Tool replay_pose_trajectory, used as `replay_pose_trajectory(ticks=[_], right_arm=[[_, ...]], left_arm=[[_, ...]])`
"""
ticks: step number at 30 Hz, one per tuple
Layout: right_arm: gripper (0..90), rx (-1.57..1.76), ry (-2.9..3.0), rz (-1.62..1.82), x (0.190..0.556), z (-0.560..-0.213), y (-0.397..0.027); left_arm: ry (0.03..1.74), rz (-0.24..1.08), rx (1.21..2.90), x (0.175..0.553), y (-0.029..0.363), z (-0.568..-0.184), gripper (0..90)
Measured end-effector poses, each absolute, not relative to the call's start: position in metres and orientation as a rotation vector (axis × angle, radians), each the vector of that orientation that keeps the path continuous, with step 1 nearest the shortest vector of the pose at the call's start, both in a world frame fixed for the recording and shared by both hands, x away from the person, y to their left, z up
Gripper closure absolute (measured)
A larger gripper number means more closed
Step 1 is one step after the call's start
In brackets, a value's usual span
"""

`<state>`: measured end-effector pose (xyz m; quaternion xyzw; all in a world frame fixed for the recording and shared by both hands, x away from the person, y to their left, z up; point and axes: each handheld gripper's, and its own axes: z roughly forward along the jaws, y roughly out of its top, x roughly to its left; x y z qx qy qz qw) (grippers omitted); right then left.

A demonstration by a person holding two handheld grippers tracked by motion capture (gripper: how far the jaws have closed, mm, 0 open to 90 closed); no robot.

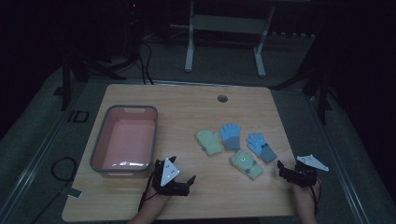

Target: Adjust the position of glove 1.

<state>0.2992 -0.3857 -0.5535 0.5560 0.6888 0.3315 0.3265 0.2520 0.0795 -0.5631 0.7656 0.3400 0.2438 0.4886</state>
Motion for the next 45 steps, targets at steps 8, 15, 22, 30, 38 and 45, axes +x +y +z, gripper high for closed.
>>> replay_pose_trajectory(ticks=[8,15,22,30,38,45], right_arm=[[12.4,1.407,1.879,0.920,0.296,-0.551,-0.385],[13.6,1.438,1.958,0.896,0.299,-0.537,-0.380],[12.8,1.517,1.986,0.946,0.307,-0.520,-0.385],[12.3,1.475,2.026,0.998,0.313,-0.496,-0.379],[11.5,1.416,2.004,1.067,0.325,-0.477,-0.363],[11.5,1.294,2.083,1.083,0.331,-0.467,-0.337]], left_arm=[[0.819,0.605,1.864,0.251,0.079,-0.563,2.6],[0.820,0.606,1.858,0.251,0.079,-0.563,2.6],[0.820,0.604,1.854,0.251,0.079,-0.563,2.6],[0.816,0.609,1.861,0.251,0.079,-0.563,2.6],[0.818,0.606,1.857,0.251,0.079,-0.563,2.7],[0.817,0.606,1.857,0.251,0.079,-0.563,2.7]])
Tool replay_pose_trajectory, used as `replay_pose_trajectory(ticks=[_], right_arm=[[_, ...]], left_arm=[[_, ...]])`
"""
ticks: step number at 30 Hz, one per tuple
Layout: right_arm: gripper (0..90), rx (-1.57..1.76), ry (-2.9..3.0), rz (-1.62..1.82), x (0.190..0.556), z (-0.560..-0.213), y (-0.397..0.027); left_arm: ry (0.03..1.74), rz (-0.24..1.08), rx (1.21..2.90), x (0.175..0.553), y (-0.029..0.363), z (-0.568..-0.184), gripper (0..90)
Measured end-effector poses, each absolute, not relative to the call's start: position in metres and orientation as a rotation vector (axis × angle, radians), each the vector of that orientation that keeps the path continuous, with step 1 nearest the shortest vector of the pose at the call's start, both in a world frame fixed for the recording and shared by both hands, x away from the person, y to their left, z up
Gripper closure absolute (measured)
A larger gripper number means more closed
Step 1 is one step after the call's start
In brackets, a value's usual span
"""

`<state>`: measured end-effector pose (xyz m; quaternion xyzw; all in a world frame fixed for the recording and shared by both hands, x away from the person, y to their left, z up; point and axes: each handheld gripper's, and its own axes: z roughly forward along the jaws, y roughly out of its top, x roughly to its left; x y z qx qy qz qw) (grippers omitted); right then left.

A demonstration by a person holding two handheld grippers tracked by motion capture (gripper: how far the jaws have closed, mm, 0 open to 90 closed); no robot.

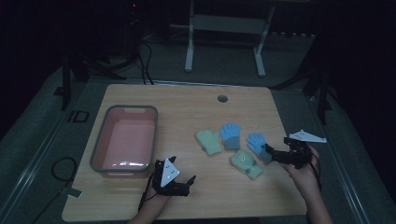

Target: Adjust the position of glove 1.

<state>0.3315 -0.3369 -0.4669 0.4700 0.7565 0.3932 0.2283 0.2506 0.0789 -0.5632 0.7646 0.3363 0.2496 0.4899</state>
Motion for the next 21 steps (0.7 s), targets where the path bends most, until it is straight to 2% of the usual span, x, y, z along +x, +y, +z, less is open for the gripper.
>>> replay_pose_trajectory(ticks=[15,21], right_arm=[[15.6,1.116,2.275,1.104,0.350,-0.466,-0.281],[20.4,1.029,2.352,1.153,0.358,-0.468,-0.255]], left_arm=[[0.816,0.603,1.853,0.250,0.080,-0.563,2.7],[0.810,0.604,1.855,0.250,0.080,-0.563,2.7]])
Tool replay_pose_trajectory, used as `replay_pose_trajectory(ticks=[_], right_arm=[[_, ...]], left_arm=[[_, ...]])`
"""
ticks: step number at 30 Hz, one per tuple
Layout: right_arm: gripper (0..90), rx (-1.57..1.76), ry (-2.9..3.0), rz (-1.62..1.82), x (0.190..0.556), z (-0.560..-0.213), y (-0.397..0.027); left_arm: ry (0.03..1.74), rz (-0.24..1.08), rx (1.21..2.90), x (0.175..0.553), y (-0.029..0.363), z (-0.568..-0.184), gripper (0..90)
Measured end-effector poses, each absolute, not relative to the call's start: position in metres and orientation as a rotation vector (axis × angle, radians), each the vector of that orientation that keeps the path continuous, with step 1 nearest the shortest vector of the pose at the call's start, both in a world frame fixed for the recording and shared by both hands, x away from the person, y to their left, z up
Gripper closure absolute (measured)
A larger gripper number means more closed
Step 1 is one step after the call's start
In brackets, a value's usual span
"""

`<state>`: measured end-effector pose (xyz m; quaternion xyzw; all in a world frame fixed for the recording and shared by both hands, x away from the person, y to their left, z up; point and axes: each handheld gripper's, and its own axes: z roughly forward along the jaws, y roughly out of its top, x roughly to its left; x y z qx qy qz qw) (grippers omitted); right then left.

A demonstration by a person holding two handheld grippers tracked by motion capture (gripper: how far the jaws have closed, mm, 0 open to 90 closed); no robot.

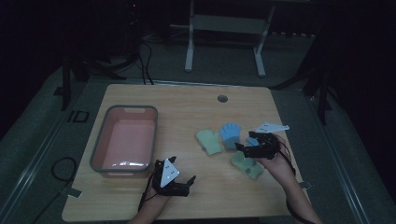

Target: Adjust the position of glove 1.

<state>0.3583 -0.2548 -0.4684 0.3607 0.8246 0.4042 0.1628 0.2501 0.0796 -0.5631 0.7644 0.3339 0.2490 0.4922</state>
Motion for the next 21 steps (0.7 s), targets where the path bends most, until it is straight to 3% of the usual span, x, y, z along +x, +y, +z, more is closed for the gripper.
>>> replay_pose_trajectory(ticks=[11,16,21], right_arm=[[30.8,0.958,2.433,1.142,0.369,-0.481,-0.222],[44.6,0.925,2.459,1.124,0.378,-0.490,-0.204],[49.5,0.872,2.480,1.085,0.385,-0.497,-0.191]], left_arm=[[0.803,0.610,1.856,0.250,0.079,-0.563,2.7],[0.799,0.617,1.855,0.249,0.079,-0.563,2.7],[0.800,0.615,1.856,0.249,0.079,-0.563,2.7]])
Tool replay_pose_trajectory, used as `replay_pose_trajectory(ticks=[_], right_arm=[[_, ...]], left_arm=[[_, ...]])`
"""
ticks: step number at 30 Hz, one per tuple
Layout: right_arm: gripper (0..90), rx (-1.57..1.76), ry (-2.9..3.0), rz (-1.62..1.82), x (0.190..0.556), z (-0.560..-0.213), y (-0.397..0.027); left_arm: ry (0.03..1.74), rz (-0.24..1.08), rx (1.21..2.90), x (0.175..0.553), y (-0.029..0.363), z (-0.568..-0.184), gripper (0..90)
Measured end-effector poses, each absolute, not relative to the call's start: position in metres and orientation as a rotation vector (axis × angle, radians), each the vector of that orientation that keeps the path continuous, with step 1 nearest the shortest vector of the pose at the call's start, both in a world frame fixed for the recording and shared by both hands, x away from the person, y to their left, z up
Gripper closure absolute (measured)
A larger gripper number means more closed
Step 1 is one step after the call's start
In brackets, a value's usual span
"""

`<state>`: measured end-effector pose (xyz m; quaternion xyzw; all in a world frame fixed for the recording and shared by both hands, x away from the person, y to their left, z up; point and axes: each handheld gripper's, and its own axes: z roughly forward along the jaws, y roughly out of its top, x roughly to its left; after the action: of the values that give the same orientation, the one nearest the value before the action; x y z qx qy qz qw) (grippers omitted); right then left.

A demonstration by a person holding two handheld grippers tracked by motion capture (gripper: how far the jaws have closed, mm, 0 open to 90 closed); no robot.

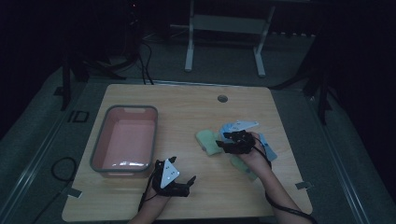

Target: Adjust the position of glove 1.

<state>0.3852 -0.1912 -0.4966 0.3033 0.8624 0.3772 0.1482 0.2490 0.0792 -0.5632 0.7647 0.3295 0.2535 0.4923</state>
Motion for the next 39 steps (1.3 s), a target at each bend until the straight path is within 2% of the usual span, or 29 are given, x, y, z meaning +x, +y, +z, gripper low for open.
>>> replay_pose_trajectory(ticks=[15,26,27,31,34,39], right_arm=[[59.7,0.831,2.549,1.026,0.417,-0.521,-0.159],[57.7,0.835,2.589,0.991,0.430,-0.542,-0.147],[61.4,0.858,2.582,1.004,0.431,-0.545,-0.147],[65.1,0.860,2.564,1.015,0.429,-0.548,-0.146],[74.5,0.896,2.542,1.036,0.428,-0.550,-0.146],[84.3,0.950,2.495,0.971,0.422,-0.548,-0.137]], left_arm=[[0.799,0.613,1.852,0.249,0.079,-0.563,2.7],[0.795,0.608,1.857,0.249,0.079,-0.563,2.7],[0.795,0.608,1.856,0.249,0.079,-0.563,2.7],[0.796,0.610,1.854,0.249,0.079,-0.563,2.7],[0.796,0.611,1.859,0.249,0.079,-0.563,2.8],[0.800,0.593,1.861,0.250,0.079,-0.563,4.4]])
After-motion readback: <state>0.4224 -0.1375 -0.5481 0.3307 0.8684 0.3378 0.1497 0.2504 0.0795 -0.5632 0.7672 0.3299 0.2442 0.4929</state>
